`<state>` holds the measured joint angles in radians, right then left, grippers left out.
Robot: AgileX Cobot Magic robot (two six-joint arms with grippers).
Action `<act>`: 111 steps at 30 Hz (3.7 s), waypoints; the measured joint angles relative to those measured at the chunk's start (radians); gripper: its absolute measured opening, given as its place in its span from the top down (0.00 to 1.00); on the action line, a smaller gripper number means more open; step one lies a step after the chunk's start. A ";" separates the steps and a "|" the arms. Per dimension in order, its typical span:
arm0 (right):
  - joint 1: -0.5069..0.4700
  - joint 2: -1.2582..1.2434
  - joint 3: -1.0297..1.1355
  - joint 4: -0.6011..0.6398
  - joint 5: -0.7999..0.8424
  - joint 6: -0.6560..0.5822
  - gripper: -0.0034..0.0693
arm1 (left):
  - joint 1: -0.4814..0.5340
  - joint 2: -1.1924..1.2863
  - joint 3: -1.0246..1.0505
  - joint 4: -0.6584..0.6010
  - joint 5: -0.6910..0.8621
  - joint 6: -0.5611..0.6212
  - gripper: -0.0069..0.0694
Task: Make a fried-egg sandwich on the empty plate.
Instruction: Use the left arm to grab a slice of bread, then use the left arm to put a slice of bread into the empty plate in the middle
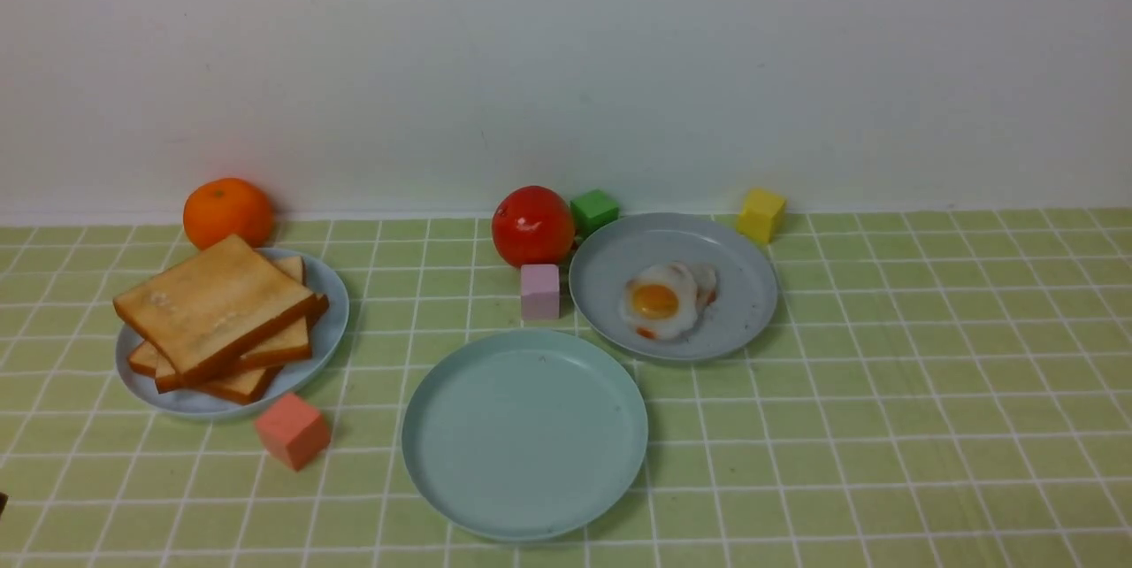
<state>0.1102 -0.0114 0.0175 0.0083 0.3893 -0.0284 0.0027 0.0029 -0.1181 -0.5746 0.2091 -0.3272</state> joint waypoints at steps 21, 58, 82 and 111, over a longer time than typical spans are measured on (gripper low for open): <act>0.000 0.000 -0.027 0.453 -0.328 0.232 0.62 | -0.279 0.988 -0.722 0.370 0.638 0.369 0.93; 0.089 0.452 -0.829 0.259 0.603 -0.108 0.95 | -0.054 1.928 -1.291 0.498 0.487 0.930 0.36; 0.089 0.453 -0.827 0.325 0.604 -0.108 0.93 | -0.059 1.923 -1.299 0.565 0.465 0.918 0.80; 0.089 0.455 -0.827 0.329 0.633 -0.134 0.90 | -0.682 1.837 -1.105 0.670 0.368 0.652 0.75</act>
<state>0.1990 0.4440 -0.8099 0.3369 1.0221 -0.1620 -0.6792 1.8396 -1.2229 0.0953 0.5774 0.3249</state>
